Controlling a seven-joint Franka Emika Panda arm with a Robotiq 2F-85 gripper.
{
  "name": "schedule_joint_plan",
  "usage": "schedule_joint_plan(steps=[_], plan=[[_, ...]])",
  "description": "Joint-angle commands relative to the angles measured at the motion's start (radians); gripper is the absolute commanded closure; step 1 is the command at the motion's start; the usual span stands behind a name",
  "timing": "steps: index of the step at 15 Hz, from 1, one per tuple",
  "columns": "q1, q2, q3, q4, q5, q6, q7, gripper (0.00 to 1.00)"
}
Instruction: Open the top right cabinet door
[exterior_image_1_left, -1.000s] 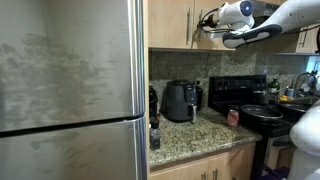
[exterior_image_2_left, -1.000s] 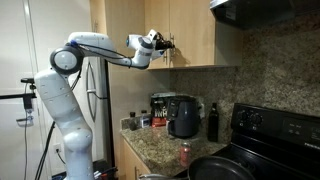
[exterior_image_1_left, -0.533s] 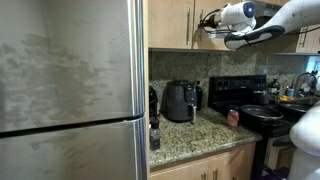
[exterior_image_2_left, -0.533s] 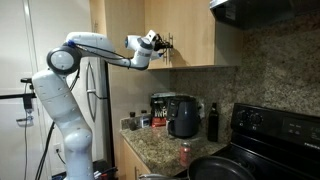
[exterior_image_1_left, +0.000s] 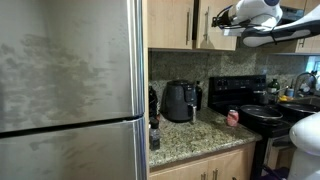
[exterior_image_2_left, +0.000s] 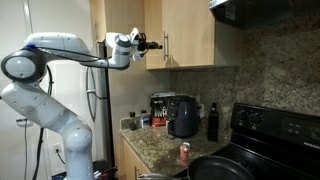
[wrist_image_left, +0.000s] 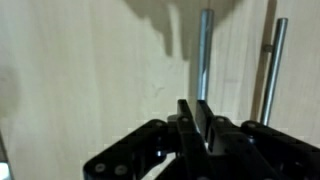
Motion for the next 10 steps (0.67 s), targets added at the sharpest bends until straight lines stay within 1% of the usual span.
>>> schedule_joint_plan(steps=[1, 2, 3, 4, 5, 6, 7, 8, 10], plan=[[-0.055, -0.259, 0.012, -0.23, -0.004, -0.177, 0.034, 0.96], [-0.057, -0.325, 0.007, -0.275, 0.006, -0.24, 0.027, 0.96], [-0.135, -0.378, 0.045, -0.312, 0.086, -0.265, -0.023, 0.96], [-0.182, -0.414, 0.061, -0.323, 0.087, -0.274, 0.028, 0.6], [-0.217, -0.425, 0.044, -0.328, 0.066, -0.126, 0.089, 0.57], [-0.226, -0.435, 0.031, -0.328, 0.07, -0.051, 0.078, 0.52], [-0.192, -0.414, -0.006, -0.302, -0.005, 0.014, 0.104, 0.45], [-0.225, -0.399, -0.006, -0.286, -0.021, 0.1, 0.117, 0.38], [-0.216, -0.324, -0.035, -0.217, -0.032, 0.246, 0.097, 0.24]])
